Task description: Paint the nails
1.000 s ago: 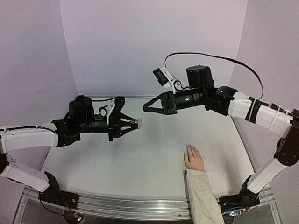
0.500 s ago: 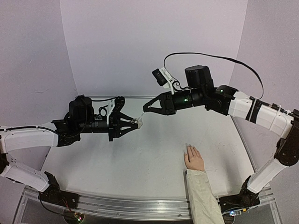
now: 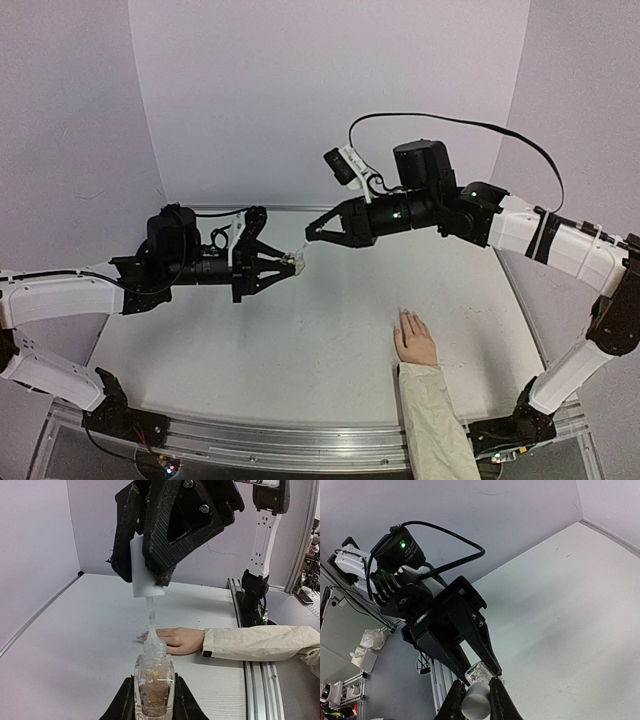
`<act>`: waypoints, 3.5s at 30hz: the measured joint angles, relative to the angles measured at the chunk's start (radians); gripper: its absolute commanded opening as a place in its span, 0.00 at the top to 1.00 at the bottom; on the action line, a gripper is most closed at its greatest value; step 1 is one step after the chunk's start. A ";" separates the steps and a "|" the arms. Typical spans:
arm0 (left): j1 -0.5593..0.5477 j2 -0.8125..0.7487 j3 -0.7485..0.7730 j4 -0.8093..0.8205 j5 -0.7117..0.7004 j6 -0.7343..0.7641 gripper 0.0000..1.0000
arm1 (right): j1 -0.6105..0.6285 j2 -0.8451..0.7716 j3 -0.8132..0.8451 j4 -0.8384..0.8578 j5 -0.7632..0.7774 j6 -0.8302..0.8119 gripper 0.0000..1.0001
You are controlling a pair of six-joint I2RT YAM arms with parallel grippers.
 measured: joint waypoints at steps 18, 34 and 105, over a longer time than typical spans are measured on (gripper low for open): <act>-0.005 -0.006 0.000 0.000 -0.001 0.000 1.00 | 0.018 0.020 0.000 -0.011 0.009 -0.004 1.00; -0.012 -0.007 0.008 -0.008 0.002 -0.012 1.00 | 0.030 0.045 0.000 -0.011 -0.038 -0.096 1.00; 0.026 -0.051 0.139 -0.056 0.377 -0.407 1.00 | -0.073 0.131 0.180 0.021 -0.585 -0.182 0.49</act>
